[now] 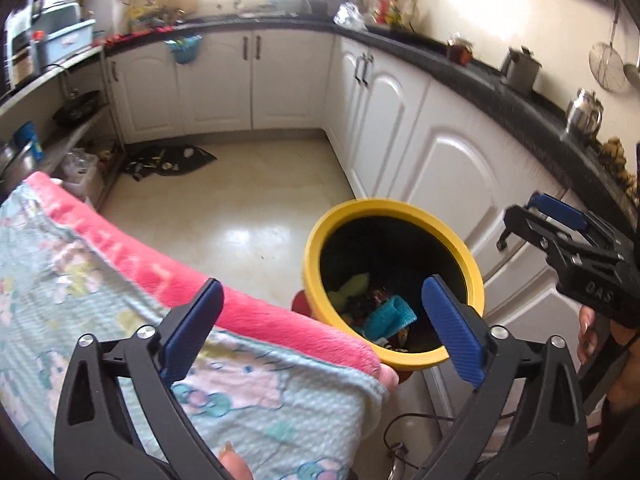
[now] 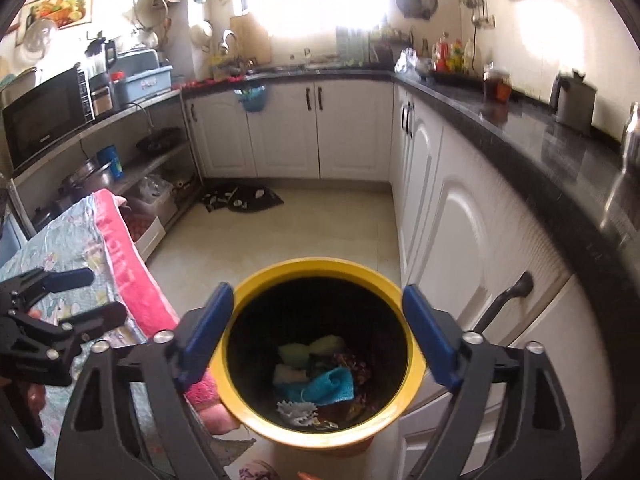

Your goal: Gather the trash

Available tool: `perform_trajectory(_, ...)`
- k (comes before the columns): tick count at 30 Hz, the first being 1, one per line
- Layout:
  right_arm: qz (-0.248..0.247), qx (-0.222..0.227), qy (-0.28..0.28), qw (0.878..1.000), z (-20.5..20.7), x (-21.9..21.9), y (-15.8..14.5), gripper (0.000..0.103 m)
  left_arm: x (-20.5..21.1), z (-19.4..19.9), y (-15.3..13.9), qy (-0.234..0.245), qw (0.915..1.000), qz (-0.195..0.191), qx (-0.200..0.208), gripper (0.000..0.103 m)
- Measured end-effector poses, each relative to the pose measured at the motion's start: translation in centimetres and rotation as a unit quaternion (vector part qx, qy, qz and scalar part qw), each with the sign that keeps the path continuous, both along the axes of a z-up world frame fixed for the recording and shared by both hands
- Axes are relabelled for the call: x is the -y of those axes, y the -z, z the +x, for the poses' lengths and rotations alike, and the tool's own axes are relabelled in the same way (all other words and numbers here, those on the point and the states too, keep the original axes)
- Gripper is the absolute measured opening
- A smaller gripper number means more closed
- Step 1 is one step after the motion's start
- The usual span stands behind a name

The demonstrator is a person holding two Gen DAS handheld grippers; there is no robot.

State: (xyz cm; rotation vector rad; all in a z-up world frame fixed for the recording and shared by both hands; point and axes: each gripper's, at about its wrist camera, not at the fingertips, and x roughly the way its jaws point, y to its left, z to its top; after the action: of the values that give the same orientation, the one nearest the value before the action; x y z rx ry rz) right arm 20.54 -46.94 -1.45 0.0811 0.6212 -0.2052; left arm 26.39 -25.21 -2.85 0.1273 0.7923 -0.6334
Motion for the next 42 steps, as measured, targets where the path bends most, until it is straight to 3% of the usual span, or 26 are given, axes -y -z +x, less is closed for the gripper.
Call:
perform_trajectory(3,-0.012,0.012,-0.006,1.0,-0.9,-1.2,-1.2,0.086,-1.7,-0.6,-1.3,-0.017,0.9998,-0.01,0.008,0.092)
perform_trajectory(6,-0.018,0.031,-0.01,0.999,-2.2,-2.7,-2.2,0.096,-3.8,-1.8,-2.7,-0.036,0.9988,-0.019,0.027,0.092)
perform_trajectory(18,-0.045,0.093,-0.054,0.993,-7.7,-9.6,-4.1,0.097,-11.2,-7.4,-4.9,-0.104,0.9908,-0.037,0.078,0.092)
perform_trajectory(26,-0.03,0.141,-0.075,0.987,-12.4,-14.5,-2.8,0.097,-16.0,-11.5,-4.1,-0.163,0.9789,-0.044,0.116,0.092)
perform_trajectory(29,-0.045,0.161,-0.073,0.983,-14.1,-15.9,-2.1,0.097,-17.1,-13.2,-3.7,-0.174,0.9752,-0.041,0.131,0.092)
perform_trajectory(34,-0.041,0.176,-0.058,0.982,-16.2,-16.6,-0.7,0.097,-18.8,-15.8,-3.5,-0.194,0.9663,-0.042,0.164,0.092)
perform_trajectory(42,-0.051,0.217,-0.034,0.974,-19.4,-17.1,0.4,0.097,-20.0,-18.5,-2.8,-0.197,0.9612,-0.061,0.183,0.092)
